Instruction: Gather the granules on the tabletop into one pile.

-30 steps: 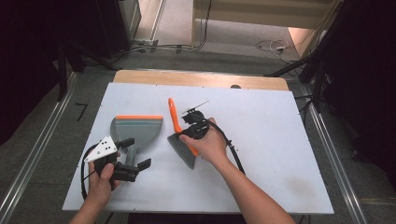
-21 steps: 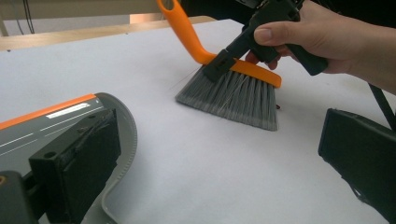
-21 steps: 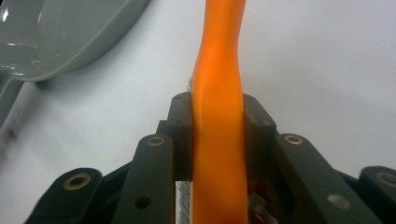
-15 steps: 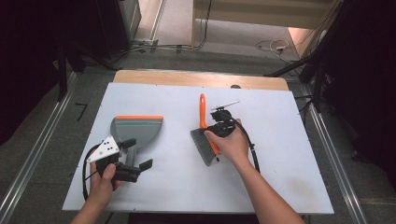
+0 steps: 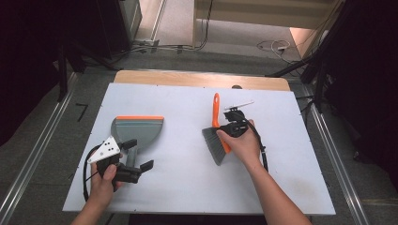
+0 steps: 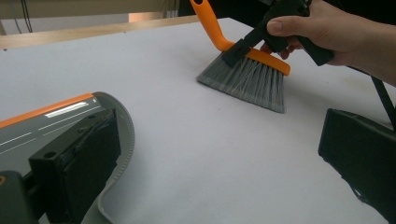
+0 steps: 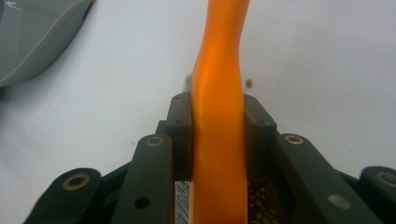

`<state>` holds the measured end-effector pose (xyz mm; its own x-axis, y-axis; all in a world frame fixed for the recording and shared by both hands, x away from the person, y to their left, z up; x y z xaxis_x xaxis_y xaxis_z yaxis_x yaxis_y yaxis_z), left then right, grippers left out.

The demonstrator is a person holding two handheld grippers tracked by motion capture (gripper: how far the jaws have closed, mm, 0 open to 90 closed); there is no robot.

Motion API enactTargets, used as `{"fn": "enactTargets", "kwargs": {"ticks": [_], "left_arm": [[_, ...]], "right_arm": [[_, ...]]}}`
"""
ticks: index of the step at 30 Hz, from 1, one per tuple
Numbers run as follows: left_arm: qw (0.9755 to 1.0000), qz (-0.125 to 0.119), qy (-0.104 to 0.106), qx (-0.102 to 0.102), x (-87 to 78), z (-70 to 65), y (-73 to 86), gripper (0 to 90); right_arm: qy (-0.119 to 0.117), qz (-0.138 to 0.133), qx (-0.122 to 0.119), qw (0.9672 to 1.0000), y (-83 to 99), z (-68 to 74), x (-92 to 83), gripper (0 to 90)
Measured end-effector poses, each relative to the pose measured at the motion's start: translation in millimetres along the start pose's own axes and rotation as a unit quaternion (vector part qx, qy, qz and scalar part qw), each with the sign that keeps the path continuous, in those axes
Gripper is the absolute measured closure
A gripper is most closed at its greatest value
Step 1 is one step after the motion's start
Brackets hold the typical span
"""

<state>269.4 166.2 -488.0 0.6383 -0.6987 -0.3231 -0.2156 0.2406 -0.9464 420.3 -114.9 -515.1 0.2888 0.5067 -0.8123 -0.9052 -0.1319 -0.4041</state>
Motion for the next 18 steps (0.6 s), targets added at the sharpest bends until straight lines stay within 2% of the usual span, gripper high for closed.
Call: {"fn": "enactTargets", "kwargs": {"ticks": [7, 10, 11, 15, 18], "left_arm": [[1.0, 0.001, 0.001, -0.001, 0.8, -0.3, 0.2, 0.0], [1.0, 0.001, 0.001, 0.0, 1.2, -0.2, 0.5, 0.0], [1.0, 0.002, 0.001, 0.001, 1.3, -0.1, 0.6, 0.0], [1.0, 0.001, 0.001, -0.001, 1.8, -0.3, 0.6, 0.0], [1.0, 0.001, 0.001, -0.002, 2.0, -0.1, 0.7, 0.0]], "right_arm": [[0.004, -0.002, -0.007, 1.0, -2.5, -10.5, -5.7, 67.9], [-0.032, 0.001, -0.031, 0.999, -3.3, -7.2, -8.1, 68.1], [-0.032, 0.002, -0.035, 0.9989, -3.9, -6.6, -9.8, 68.2], [-0.029, 0.003, -0.085, 0.996, -7.9, 1.7, -25.6, 68.4], [-0.036, 0.001, -0.138, 0.9898, -8.5, 10.1, -42.0, 68.4]]}}
Point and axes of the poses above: each handheld gripper's, and its own axes: x roughly forward along the jaws, y roughly out of its underside, z roughly to its left, the point moved 7 cm from there along x, roughly forward along the jaws, and after that the axes turned 11 degrees about x, right-handed, at the moved point
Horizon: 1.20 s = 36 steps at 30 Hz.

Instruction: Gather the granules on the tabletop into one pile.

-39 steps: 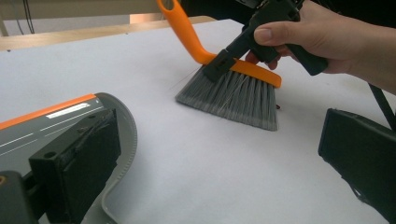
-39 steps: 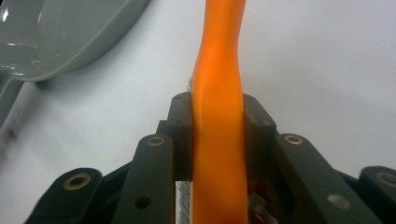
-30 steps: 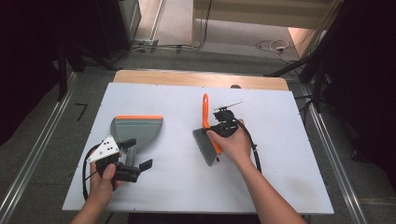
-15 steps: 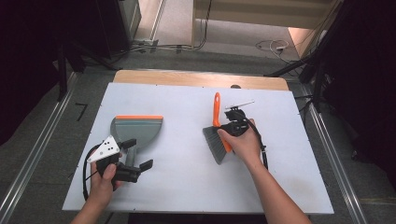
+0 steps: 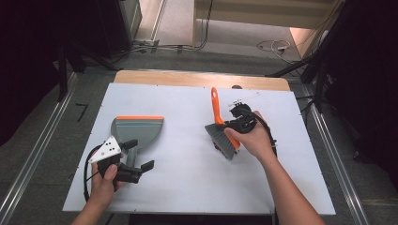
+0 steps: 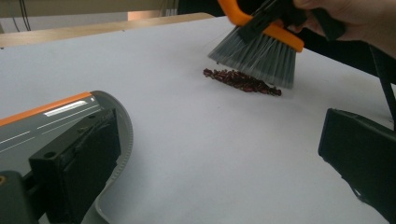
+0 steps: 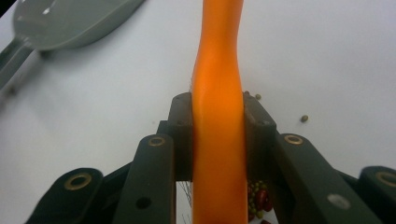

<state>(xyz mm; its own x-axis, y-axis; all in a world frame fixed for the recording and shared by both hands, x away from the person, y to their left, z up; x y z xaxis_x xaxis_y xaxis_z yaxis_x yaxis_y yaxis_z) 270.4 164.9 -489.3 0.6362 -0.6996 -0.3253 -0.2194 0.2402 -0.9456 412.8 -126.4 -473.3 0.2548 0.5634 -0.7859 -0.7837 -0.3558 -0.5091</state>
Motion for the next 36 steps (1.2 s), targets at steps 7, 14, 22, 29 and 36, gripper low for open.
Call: {"fn": "enactTargets", "kwargs": {"ticks": [7, 14, 22, 29, 36], "left_arm": [[1.0, -0.001, -0.001, 0.0, -0.7, -0.1, -0.5, 0.0], [1.0, 0.002, -0.001, 0.0, 1.2, 0.1, -0.3, 0.0], [1.0, 0.003, 0.0, 0.0, 1.9, -0.8, 0.1, 0.0], [1.0, 0.002, 0.002, 0.0, 1.6, -1.1, 0.1, 0.0], [1.0, 0.003, 0.001, 0.0, 1.1, -0.7, 0.2, 0.0]], "right_arm": [[-0.003, 0.042, -0.151, 0.9876, 24.1, 5.1, -15.9, 68.5], [-0.032, 0.115, -0.263, 0.9574, 57.9, 10.7, -14.9, 68.4], [-0.052, 0.145, -0.262, 0.9529, 54.6, 7.4, 4.8, 68.5], [-0.051, 0.139, -0.28, 0.9483, 37.0, 1.6, 15.2, 68.4], [-0.057, 0.128, -0.289, 0.9472, 23.0, -4.6, 22.2, 68.3]]}}
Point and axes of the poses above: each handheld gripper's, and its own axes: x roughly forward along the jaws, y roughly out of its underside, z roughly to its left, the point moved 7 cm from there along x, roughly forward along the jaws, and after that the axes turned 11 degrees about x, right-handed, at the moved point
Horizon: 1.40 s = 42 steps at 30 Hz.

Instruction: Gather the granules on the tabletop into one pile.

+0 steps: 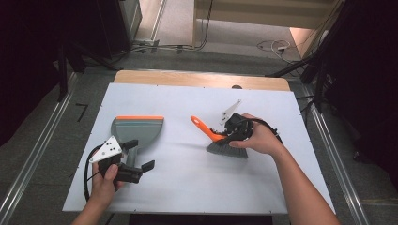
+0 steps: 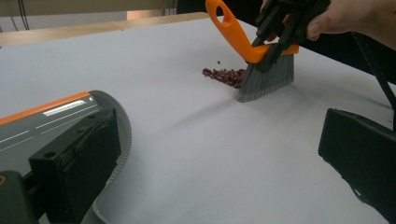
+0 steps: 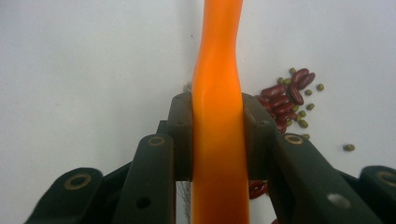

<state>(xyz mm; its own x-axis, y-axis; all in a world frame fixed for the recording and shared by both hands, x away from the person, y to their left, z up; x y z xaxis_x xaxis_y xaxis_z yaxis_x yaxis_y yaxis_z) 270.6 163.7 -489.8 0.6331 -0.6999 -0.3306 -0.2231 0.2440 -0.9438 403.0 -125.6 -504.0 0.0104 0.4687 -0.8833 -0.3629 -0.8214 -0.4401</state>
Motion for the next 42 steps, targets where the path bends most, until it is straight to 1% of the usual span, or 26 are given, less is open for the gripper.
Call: {"fn": "enactTargets", "kwargs": {"ticks": [4, 5, 8, 9, 10, 12, 14, 15, 18, 20, 22, 23, 25, 26, 27, 28, 29, 31, 33, 34, 35, 37, 38, 40, 41, 42], "left_arm": [[1.0, -0.001, 0.0, 0.0, 0.3, -0.1, -0.3, 0.0], [1.0, -0.001, 0.0, 0.0, 0.4, -0.3, -0.4, 0.0], [1.0, -0.001, 0.001, -0.001, 0.6, -0.7, -0.4, 0.0], [1.0, -0.001, 0.001, -0.001, 0.6, -0.7, -0.4, 0.0], [1.0, -0.001, 0.001, -0.001, 0.5, -0.5, -0.4, 0.0], [1.0, -0.001, 0.0, -0.001, 0.5, -0.3, -0.3, 0.0], [1.0, -0.001, 0.0, -0.001, 0.6, -0.2, -0.2, 0.0], [1.0, -0.001, 0.001, -0.001, 0.6, -0.1, -0.2, 0.0], [1.0, -0.001, 0.001, -0.001, 0.7, -0.3, -0.3, 0.0], [1.0, 0.0, 0.001, -0.001, 0.5, -0.1, 0.0, 0.0], [1.0, -0.001, 0.001, -0.002, 0.6, 0.0, -0.1, 0.0], [1.0, -0.001, 0.0, -0.001, 0.6, 0.3, 0.0, 0.0], [1.0, -0.001, 0.0, -0.001, 0.7, 0.4, 0.0, 0.0], [1.0, -0.001, 0.0, -0.001, 0.7, 0.3, 0.0, 0.0], [1.0, -0.001, 0.0, -0.001, 0.8, 0.3, 0.0, 0.0], [1.0, -0.001, 0.0, 0.0, 0.8, 0.5, 0.0, 0.0], [1.0, -0.001, 0.0, 0.0, 0.9, 0.6, 0.0, 0.0], [1.0, -0.001, 0.0, 0.0, 0.8, 0.6, -0.1, 0.0], [1.0, 0.0, 0.0, -0.001, 0.7, 0.5, 0.0, 0.0], [1.0, 0.0, -0.001, 0.0, 0.5, 0.5, 0.0, 0.0], [1.0, -0.001, 0.0, -0.001, 0.4, 0.5, -0.1, 0.0], [1.0, 0.0, 0.0, 0.0, 0.4, 0.5, 0.1, 0.0], [1.0, 0.0, -0.001, -0.001, 0.5, 0.6, 0.2, 0.0], [1.0, 0.0, 0.0, -0.001, 0.4, 0.8, 0.4, 0.0], [1.0, 0.0, 0.0, -0.001, 0.2, 0.8, 0.4, 0.0], [1.0, 0.0, -0.001, 0.0, 0.0, 1.1, 0.4, 0.0]], "right_arm": [[0.012, -0.009, 0.012, 0.9998, -4.3, -8.1, -0.9, 68.3], [0.017, -0.014, 0.007, 0.9997, -5.8, -12.1, -0.7, 68.3], [0.012, -0.018, 0.029, 0.9994, -7.0, -17.3, 0.0, 68.3], [0.012, -0.024, 0.022, 0.9994, -8.4, -20.1, 0.7, 68.2], [0.011, -0.024, 0.029, 0.9992, -8.7, -21.6, 0.8, 68.2], [0.015, -0.028, 0.032, 0.999, -10.3, -24.3, 0.8, 68.2], [0.03, -0.037, 0.035, 0.9982, -12.7, -29.0, 0.1, 68.3], [0.028, -0.038, 0.032, 0.9984, -13.2, -30.2, 0.2, 68.3], [0.02, -0.039, 0.046, 0.998, -14.0, -30.0, 0.3, 68.4], [0.021, -0.042, 0.048, 0.9978, -15.0, -30.1, -0.8, 68.5], [0.018, -0.048, 0.054, 0.9972, -15.8, -27.9, -5.8, 68.5], [0.013, -0.051, 0.063, 0.9967, -15.9, -25.9, -10.2, 68.5], [0.004, -0.067, 0.069, 0.9953, -17.9, -24.0, -20.7, 68.5], [0.004, -0.075, 0.078, 0.9942, -18.8, -23.6, -26.9, 68.5], [0.006, -0.082, 0.077, 0.9936, -19.9, -24.4, -33.2, 68.5], [0.026, -0.098, 0.083, 0.9913, -22.4, -28.9, -44.0, 68.5], [0.026, -0.098, 0.083, 0.9913, -22.4, -28.9, -44.0, 68.5], [0.068, -0.102, 0.102, 0.9872, -22.8, -38.5, -51.7, 68.5], [0.112, -0.099, 0.122, 0.9812, -22.3, -49.0, -54.0, 68.5], [0.134, -0.096, 0.138, 0.9767, -21.5, -54.2, -53.7, 68.5], [0.152, -0.091, 0.14, 0.9741, -20.5, -58.9, -52.1, 68.5], [0.184, -0.084, 0.155, 0.9671, -18.7, -67.0, -45.2, 68.5], [0.2, -0.075, 0.158, 0.9639, -16.9, -70.0, -40.9, 68.6], [0.236, -0.063, 0.155, 0.9573, -13.6, -75.7, -31.4, 68.5], [0.247, -0.062, 0.151, 0.955, -12.1, -77.4, -26.9, 68.5], [0.251, -0.063, 0.148, 0.9546, -10.8, -78.6, -22.9, 68.6]]}}
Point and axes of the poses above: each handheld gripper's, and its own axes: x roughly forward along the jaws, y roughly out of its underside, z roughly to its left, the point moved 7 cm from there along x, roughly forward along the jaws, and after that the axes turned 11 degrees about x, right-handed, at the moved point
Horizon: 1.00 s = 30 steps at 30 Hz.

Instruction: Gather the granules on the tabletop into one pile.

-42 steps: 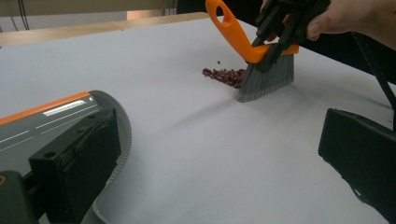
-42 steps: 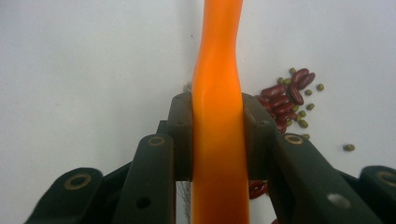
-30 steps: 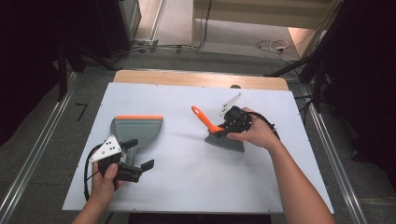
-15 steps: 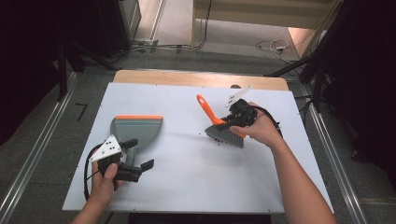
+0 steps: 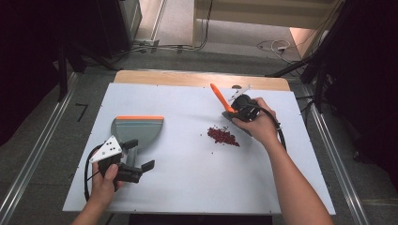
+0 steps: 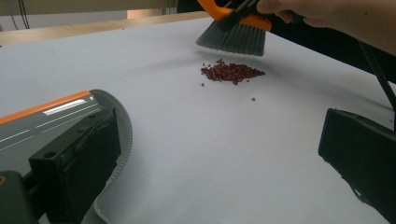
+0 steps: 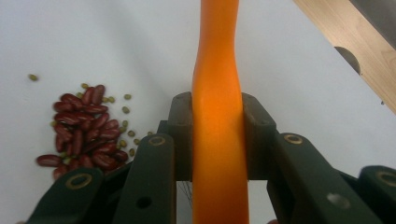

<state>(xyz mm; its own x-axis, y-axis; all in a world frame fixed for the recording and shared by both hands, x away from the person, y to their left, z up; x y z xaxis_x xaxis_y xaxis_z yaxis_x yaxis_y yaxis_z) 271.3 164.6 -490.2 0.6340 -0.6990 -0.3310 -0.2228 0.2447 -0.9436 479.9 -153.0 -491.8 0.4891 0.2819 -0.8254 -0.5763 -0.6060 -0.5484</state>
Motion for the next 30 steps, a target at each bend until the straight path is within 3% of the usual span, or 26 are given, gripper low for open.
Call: {"fn": "enactTargets", "kwargs": {"ticks": [2, 4, 9, 11, 16, 19, 22, 24, 30], "left_arm": [[1.0, -0.001, 0.001, 0.0, -0.2, 0.0, -0.1, 0.0], [1.0, -0.001, 0.001, 0.0, -0.3, 0.1, 0.0, 0.0], [1.0, 0.0, 0.001, 0.0, 0.4, -0.4, -0.2, 0.0], [1.0, 0.001, 0.001, 0.0, 0.4, -0.9, -0.2, 0.0], [1.0, 0.003, 0.002, 0.002, 1.3, -1.3, 0.1, 0.0], [1.0, 0.004, 0.001, 0.002, 1.8, -1.5, 0.4, 0.0], [1.0, 0.002, 0.001, 0.002, 1.2, -1.1, 0.3, 0.0], [1.0, 0.003, 0.001, 0.001, 0.7, -0.7, 0.4, 0.0], [1.0, 0.003, 0.003, 0.003, 1.1, -1.0, 0.6, 0.0]], "right_arm": [[0.0, -0.007, 0.001, 1.0, 3.9, 0.6, 5.3, 68.6], [-0.019, -0.018, 0.007, 0.9996, 5.8, 4.0, 4.3, 68.6], [-0.047, 0.002, -0.025, 0.9986, 13.1, 17.3, -3.2, 68.6], [-0.07, 0.003, -0.024, 0.9973, 14.3, 23.1, -6.8, 68.6], [-0.062, -0.019, -0.022, 0.9976, 7.3, 19.9, -12.0, 68.6], [-0.06, -0.028, -0.036, 0.9971, 0.1, 19.8, -5.7, 68.6], [-0.047, -0.041, -0.079, 0.9949, -6.1, 22.9, 4.8, 68.6], [-0.041, -0.037, -0.093, 0.9942, -7.0, 27.4, 10.1, 68.6], [-0.06, -0.021, -0.133, 0.9891, -2.1, 41.7, 7.0, 68.6]]}}
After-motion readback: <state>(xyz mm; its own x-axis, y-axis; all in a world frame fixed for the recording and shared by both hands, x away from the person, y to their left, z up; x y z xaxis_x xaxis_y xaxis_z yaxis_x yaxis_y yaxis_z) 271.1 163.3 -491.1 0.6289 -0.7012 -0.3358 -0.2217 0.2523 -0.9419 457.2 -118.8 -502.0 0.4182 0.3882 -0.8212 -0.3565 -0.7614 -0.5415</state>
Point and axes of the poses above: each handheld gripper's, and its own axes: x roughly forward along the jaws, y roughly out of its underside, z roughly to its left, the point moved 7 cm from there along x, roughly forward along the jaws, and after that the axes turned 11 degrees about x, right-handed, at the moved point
